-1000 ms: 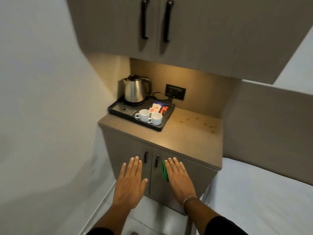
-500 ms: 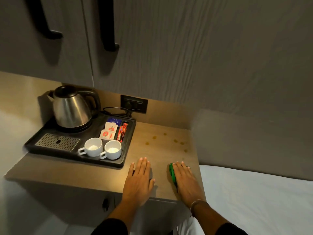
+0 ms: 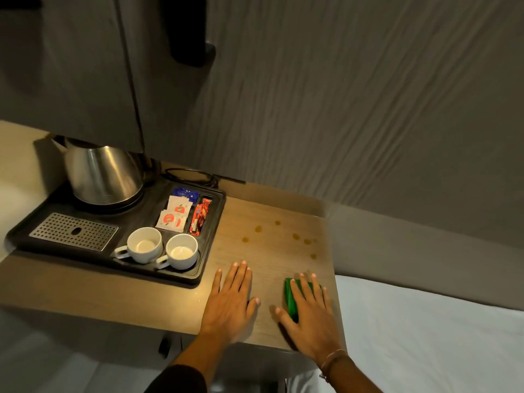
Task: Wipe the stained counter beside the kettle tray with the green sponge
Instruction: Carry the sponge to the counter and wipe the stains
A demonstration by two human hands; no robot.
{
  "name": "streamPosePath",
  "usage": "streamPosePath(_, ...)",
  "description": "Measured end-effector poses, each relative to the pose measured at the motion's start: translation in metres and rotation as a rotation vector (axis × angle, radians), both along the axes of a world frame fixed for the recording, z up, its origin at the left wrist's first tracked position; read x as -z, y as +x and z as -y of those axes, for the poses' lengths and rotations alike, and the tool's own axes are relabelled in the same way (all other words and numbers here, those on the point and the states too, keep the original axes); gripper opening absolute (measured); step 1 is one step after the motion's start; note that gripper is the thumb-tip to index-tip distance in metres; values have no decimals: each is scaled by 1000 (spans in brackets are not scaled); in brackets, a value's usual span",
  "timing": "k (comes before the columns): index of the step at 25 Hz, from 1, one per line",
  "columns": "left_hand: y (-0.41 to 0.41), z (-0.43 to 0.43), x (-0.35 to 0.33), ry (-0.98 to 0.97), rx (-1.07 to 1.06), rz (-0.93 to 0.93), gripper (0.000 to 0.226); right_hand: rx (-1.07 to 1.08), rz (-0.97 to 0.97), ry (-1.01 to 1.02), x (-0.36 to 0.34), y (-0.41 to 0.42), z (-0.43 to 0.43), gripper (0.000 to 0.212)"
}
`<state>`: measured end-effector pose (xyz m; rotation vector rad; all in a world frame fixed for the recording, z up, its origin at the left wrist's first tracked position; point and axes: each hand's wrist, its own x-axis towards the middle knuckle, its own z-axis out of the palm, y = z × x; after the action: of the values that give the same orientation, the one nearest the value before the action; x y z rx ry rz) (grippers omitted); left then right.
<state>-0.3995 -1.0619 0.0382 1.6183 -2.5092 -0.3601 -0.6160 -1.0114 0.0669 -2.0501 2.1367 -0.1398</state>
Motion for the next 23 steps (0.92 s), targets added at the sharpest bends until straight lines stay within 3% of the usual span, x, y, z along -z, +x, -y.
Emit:
streamPosePath(2,-1,0,3,-3,-12,-14,77,85,20,-18,4,14,3,86)
streamPosePath(5,1,1,10,-31,-10,-23,75,146,-23,-86,9,25,5,65)
streamPosePath(11,2,0,17,-46,11,-5,70,-69,-83,-116,21,-22,-14,58)
streamPosePath(16,3,3,25,-75,-3,-50,68,57,54,-143,12,-51,37,52)
streamPosePath(20,3,5,32,-98,-18,-76,66,-203,4,-142,31,-67,8,55)
streamPosePath(23,2,5,34,-95,-18,-81,66,-173,39,-157,26,-100,26,55)
